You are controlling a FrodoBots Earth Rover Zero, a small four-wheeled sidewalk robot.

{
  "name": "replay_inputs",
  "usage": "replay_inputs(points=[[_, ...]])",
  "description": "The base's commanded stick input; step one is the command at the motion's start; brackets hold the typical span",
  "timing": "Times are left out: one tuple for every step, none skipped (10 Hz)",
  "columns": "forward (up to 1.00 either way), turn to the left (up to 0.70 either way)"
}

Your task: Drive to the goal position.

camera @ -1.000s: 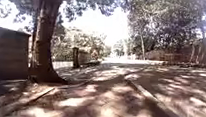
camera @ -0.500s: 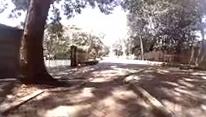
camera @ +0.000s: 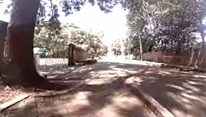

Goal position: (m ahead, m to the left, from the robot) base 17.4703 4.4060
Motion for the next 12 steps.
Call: replay_inputs(points=[[0.7, -0.33], [0.7, -0.35], [0.7, -0.31], [0.7, -0.28], [0.7, -0.24], [0.7, -0.2], [0.7, -0.19], [0.7, -0.24], [0.7, -0.27], [0.7, -0.16], [0.7, -0.04], [0.7, 0.0]])
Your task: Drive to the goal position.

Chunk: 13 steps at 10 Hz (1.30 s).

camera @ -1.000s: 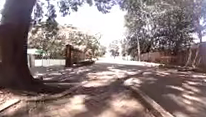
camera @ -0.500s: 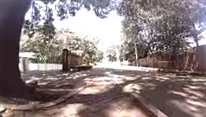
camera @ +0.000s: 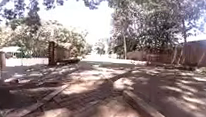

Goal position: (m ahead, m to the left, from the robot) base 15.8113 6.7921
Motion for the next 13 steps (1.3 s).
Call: replay_inputs(points=[[0.7, 0.0], [0.7, 0.0], [0.7, 0.0], [0.7, 0.0], [0.7, 0.0], [0.7, 0.0], [0.7, 0.0], [0.7, 0.0], [0.7, 0.12], [0.7, 0.28], [0.7, 0.35], [0.7, 0.35], [0.7, 0.35]])
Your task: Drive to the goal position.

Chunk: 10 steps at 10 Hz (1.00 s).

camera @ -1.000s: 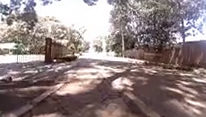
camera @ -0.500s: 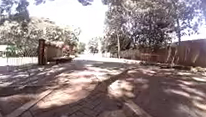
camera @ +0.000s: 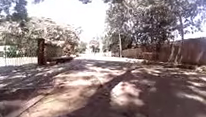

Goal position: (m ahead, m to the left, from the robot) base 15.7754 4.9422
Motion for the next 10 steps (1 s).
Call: replay_inputs(points=[[0.7, 0.35], [0.7, 0.35], [0.7, 0.35], [0.7, 0.33], [0.7, 0.18], [0.7, 0.02], [0.7, 0.0], [0.7, 0.0], [0.7, 0.0], [0.7, 0.0]])
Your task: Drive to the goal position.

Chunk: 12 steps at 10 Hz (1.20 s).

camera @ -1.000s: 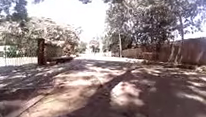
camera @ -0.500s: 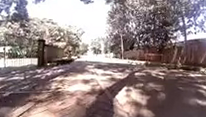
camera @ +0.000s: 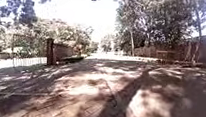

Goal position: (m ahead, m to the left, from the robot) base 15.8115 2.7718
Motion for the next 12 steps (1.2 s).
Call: replay_inputs(points=[[0.7, 0.0], [0.7, 0.0], [0.7, 0.0], [0.7, 0.0], [0.7, 0.0], [0.7, 0.0], [0.7, 0.0], [0.7, 0.0], [0.7, 0.0], [0.7, 0.0], [0.7, 0.0], [0.7, -0.09]])
